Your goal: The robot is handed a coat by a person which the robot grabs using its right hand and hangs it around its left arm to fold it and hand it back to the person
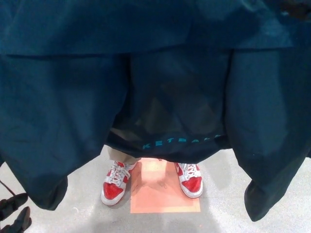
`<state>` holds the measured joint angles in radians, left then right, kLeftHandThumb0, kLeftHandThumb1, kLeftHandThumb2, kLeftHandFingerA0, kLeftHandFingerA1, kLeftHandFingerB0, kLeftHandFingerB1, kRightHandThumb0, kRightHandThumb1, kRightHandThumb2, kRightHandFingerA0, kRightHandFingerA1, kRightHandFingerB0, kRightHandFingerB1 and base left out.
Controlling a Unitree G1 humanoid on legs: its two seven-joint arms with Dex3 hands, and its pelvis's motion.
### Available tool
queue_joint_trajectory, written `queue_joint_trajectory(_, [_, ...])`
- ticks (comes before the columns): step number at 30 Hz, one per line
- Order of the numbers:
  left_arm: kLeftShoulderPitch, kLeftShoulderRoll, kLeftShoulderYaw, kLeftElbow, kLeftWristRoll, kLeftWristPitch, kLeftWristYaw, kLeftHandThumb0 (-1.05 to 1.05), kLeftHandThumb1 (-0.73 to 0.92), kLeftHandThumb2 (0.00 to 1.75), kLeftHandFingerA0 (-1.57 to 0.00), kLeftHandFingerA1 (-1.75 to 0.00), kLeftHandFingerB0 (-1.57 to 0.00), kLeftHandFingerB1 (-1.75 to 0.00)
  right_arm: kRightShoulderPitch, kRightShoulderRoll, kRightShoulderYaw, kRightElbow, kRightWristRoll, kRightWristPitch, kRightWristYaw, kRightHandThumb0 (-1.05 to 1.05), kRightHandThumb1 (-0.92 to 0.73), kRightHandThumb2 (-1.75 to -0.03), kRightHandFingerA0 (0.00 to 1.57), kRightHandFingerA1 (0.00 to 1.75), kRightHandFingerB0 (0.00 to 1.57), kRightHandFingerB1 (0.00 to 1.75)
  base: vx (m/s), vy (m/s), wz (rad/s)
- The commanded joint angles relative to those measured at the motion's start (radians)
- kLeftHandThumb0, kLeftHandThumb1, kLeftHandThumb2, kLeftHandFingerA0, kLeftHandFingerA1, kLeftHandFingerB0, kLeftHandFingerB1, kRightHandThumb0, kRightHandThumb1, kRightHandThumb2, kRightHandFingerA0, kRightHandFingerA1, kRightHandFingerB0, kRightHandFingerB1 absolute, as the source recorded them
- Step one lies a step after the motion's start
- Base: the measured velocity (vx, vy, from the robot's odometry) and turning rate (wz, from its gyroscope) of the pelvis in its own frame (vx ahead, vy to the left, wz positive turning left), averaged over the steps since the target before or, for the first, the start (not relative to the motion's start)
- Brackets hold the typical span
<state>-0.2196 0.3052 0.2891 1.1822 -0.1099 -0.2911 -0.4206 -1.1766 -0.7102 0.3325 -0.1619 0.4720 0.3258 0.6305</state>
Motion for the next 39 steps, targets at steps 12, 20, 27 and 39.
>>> queue_joint_trajectory(12, [0.014,0.049,-0.062,0.006,0.05,-0.102,0.019,-0.63,0.85,0.65,-0.22,-0.34,-0.2,-0.32,-0.289,0.144,0.42,0.424,-0.38,0.077,0.347,-0.97,-0.59,-0.99,0.0,0.01,0.0,0.0,0.0,0.0,0.0])
queue_joint_trajectory(20, [0.013,0.051,-0.069,0.008,0.044,-0.11,0.022,-0.62,0.85,0.65,-0.22,-0.33,-0.18,-0.31,-0.387,0.236,0.512,0.597,-0.509,0.013,0.364,-0.93,-0.52,-0.94,0.0,0.0,0.0,0.0,0.0,0.0,0.0])
queue_joint_trajectory(27, [0.011,0.053,-0.075,0.003,0.042,-0.104,0.028,-0.63,0.84,0.65,-0.23,-0.34,-0.2,-0.31,-0.416,0.281,0.526,0.7,-0.577,-0.066,0.383,-0.93,-0.54,-0.95,0.0,0.0,0.0,0.02,0.0,0.0,0.0])
queue_joint_trajectory(39, [0.012,0.056,-0.078,0.012,0.033,-0.115,0.026,-0.32,0.54,1.07,-0.08,-0.5,-0.07,-0.49,-0.424,0.358,0.482,0.792,-0.699,-0.102,0.373,-0.92,-0.56,-0.94,0.0,0.03,0.0,0.0,0.0,0.0,0.0])
